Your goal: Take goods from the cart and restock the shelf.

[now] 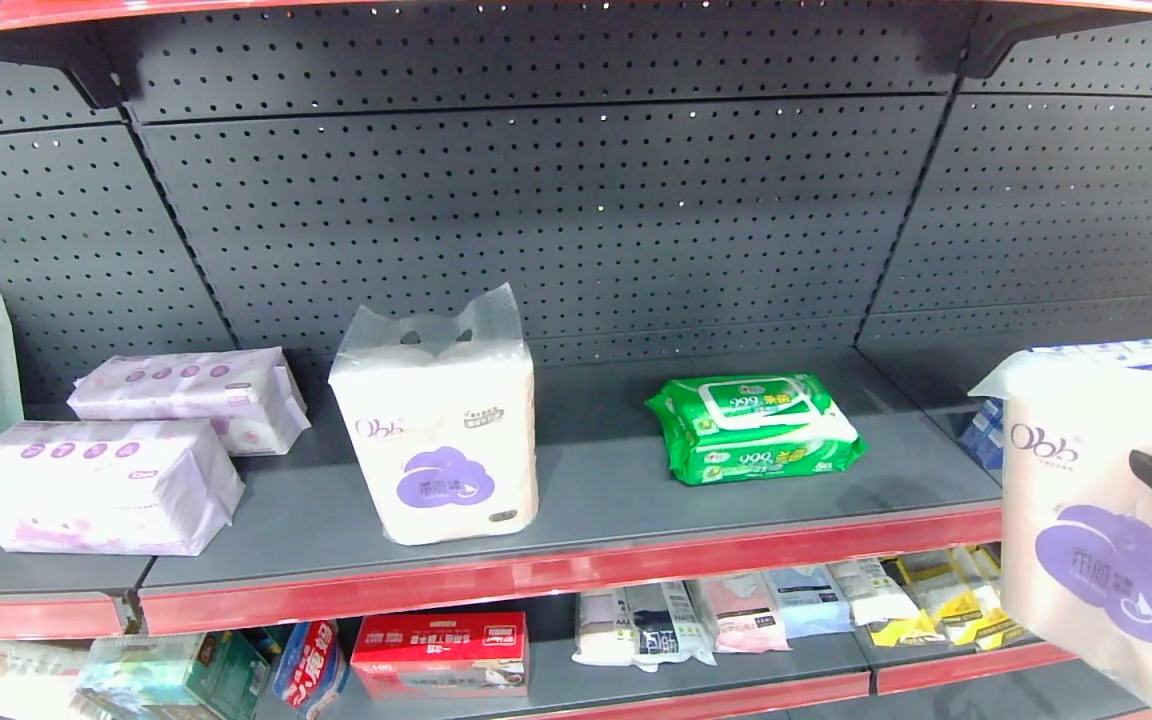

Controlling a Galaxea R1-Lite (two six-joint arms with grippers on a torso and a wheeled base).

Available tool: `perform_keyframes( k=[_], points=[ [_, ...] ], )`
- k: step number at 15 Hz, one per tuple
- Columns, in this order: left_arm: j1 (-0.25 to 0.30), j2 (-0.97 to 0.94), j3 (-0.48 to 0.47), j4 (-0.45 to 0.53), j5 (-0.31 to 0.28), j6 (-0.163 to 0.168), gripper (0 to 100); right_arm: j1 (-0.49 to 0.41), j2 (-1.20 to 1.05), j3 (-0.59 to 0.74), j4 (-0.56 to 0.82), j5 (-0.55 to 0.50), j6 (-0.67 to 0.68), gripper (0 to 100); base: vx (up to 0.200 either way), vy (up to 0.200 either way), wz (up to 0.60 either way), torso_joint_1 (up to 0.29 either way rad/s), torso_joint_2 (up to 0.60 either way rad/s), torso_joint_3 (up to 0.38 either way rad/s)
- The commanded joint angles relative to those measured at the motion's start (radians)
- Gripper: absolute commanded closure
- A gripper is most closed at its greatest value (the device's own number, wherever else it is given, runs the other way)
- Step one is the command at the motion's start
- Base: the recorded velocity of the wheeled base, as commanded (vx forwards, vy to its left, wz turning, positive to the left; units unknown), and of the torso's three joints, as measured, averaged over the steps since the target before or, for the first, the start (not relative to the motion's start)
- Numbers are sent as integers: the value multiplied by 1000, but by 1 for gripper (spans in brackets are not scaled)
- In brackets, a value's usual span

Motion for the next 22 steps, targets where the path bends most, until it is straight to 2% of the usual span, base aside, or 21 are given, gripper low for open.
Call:
perform_keyframes(
  k=[1,7,9,16,18,22],
  points=[
    [1,-26,26,-2,-1,1,0,-3,19,-10,-1,0,-1,100,0,0,0,0,0,0],
    [2,-93,86,5,13,-1,0,-3,48,-60,0,-1,-1,100,0,0,0,0,0,0],
    [2,-107,98,17,36,1,0,-3,66,-94,0,-1,-1,100,0,0,0,0,0,0],
    [2,-107,120,12,47,4,0,-3,79,-134,-1,-1,-11,100,0,0,0,0,0,0],
    [2,-107,125,12,47,22,0,-3,89,-154,-1,-1,-11,100,0,0,0,0,0,0],
    [2,-107,148,12,48,39,0,-4,102,-160,-1,-1,-11,100,0,0,0,0,0,0]
  ],
)
